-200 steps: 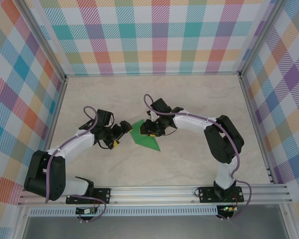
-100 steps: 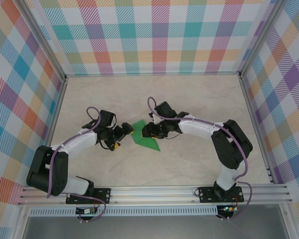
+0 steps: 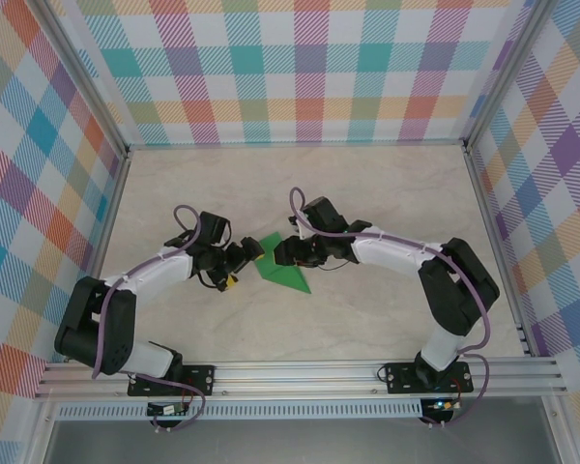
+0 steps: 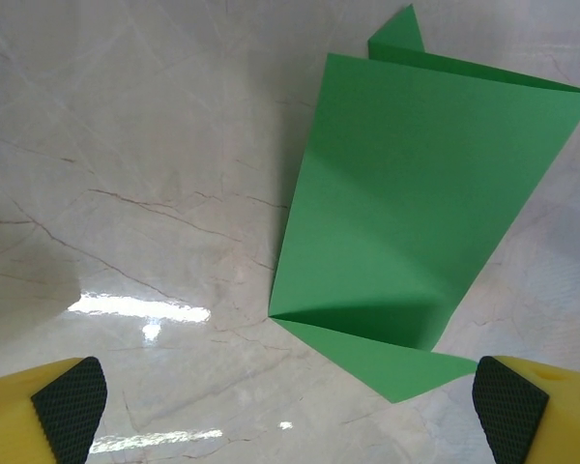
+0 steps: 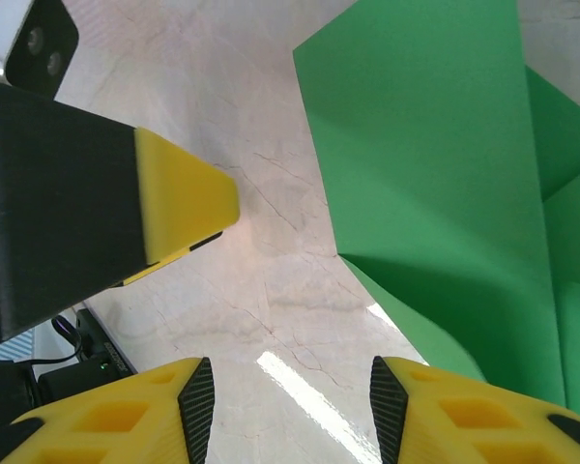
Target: Fold a paper plane with a square sheet of paper (pick it up from the middle)
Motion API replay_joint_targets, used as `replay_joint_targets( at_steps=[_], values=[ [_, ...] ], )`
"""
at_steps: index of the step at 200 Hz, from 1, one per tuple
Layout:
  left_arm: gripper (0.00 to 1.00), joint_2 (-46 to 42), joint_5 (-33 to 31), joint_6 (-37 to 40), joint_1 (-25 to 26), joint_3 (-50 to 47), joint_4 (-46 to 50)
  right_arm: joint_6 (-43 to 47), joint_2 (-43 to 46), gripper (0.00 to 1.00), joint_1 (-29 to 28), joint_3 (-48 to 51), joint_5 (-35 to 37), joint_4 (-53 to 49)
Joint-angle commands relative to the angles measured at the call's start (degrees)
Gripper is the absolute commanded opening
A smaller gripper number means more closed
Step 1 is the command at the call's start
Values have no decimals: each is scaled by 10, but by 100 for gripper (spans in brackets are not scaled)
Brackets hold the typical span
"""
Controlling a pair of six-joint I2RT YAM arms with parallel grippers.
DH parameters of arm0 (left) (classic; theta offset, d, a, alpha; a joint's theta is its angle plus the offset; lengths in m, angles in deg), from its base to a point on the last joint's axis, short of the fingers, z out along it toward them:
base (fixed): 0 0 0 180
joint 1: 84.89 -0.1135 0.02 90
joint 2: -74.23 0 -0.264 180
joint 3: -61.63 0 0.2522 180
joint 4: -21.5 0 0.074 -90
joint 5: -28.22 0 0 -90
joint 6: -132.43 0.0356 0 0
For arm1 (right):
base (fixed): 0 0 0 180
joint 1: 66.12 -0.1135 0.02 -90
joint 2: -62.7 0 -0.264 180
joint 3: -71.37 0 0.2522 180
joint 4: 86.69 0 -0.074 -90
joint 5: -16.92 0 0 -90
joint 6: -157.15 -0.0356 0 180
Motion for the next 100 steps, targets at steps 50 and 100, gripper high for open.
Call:
replay_joint_targets(
  at_steps=[50, 100],
  values=[
    [90, 21, 19, -13, 18, 20, -13, 21, -63, 46, -6, -28, 38, -27],
    [83, 19, 28, -25, 25, 12, -24, 7, -95, 42, 6, -34, 62, -31]
  ],
)
